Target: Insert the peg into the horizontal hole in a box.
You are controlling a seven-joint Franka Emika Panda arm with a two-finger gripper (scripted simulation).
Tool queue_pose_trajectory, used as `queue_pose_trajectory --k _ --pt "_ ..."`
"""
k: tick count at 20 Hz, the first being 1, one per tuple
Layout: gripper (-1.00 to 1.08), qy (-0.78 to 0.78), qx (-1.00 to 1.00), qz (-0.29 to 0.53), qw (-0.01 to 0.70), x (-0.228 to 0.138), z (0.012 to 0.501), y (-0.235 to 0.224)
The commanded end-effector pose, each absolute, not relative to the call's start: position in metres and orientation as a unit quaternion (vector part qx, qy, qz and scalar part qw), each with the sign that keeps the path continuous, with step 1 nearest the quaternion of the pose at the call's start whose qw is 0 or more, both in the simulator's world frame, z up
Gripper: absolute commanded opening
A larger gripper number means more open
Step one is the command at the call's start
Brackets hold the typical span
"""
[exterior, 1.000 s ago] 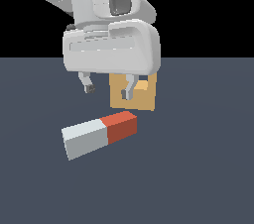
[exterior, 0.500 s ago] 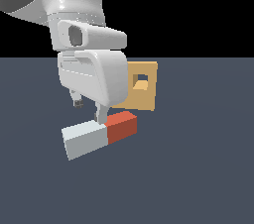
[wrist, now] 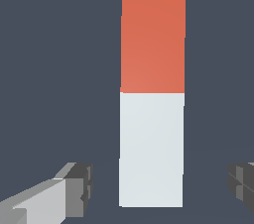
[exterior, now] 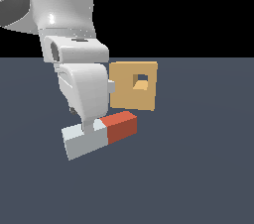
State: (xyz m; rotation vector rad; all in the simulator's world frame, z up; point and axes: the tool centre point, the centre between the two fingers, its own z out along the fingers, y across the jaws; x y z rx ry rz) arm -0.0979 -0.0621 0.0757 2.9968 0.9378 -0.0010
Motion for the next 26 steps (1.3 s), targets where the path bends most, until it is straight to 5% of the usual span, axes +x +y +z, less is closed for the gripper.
queue_pose_trajectory --k 1,22,23,26 --pt "1.0 0.292 0.956 0.0 0.0 -0.099 0.074 -0.062" --pt "1.0 0.292 0.956 0.0 0.0 -0.1 0.024 -0.061" --pt "-1.0 0.292 0.956 0.0 0.0 -0.1 0.024 -0.061" --pt "-1.0 0.292 0.956 0.0 0.0 -0.1 0.024 -0.061"
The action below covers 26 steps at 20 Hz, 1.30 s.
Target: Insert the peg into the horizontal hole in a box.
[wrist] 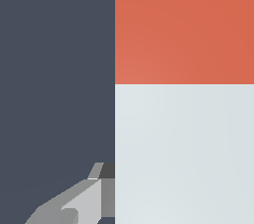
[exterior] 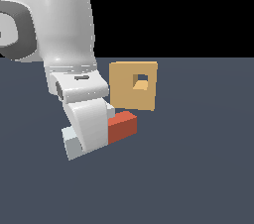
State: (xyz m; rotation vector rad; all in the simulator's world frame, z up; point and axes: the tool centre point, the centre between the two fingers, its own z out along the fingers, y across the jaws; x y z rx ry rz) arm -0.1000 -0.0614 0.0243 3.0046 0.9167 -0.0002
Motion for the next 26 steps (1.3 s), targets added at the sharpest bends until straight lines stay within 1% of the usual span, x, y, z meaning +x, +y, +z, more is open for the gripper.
queue_pose_trajectory --k 1,9,14,20,26 --pt "-1.0 0.292 0.956 0.0 0.0 -0.1 0.024 -0.061" --pt "-1.0 0.294 0.956 0.0 0.0 -0.099 0.025 -0.062" --pt "-1.0 0.317 0.948 0.0 0.0 -0.091 0.03 -0.061" --pt "-1.0 0.377 0.926 0.0 0.001 -0.068 0.044 -0.057" --pt "-1.0 0.468 0.884 -0.001 0.002 -0.035 0.065 -0.044"
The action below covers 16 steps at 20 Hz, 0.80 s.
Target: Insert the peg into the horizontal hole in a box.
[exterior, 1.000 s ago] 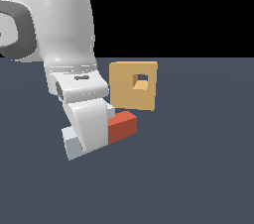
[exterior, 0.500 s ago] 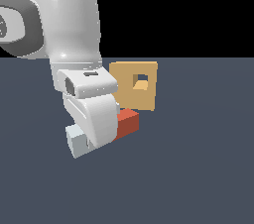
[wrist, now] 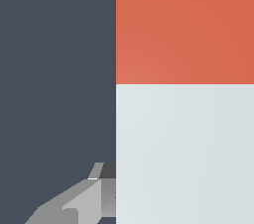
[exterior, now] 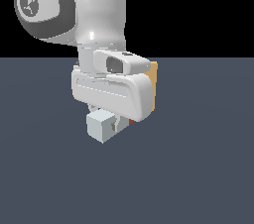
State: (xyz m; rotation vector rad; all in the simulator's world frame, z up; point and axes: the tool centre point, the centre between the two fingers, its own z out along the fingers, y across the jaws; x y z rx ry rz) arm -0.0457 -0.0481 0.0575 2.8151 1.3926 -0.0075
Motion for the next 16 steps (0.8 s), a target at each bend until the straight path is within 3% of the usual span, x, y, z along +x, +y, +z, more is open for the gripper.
queue_pose_trajectory --k 1,16 --pt "-1.0 0.485 0.874 -0.001 0.002 -0.029 0.07 -0.04" --pt "-1.0 0.63 0.776 0.0 0.0 0.018 0.105 0.002"
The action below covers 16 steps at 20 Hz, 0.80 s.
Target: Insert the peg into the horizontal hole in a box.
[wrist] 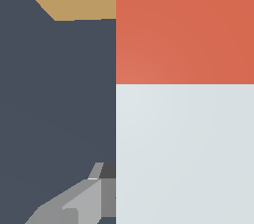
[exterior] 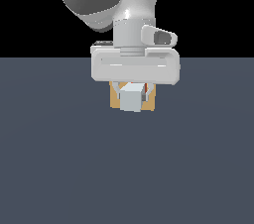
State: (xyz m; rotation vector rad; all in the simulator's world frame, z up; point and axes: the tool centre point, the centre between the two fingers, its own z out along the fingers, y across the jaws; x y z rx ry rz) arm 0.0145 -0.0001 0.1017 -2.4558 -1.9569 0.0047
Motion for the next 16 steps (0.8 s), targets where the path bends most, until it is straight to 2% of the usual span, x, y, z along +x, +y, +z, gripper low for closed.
queue_pose_trajectory --k 1,16 --pt "-1.0 -0.633 -0.774 0.0 0.0 0.0184 0.1061 0.0035" --pt "-1.0 -0.637 -0.771 0.0 0.0 0.0187 0.1069 0.0051"
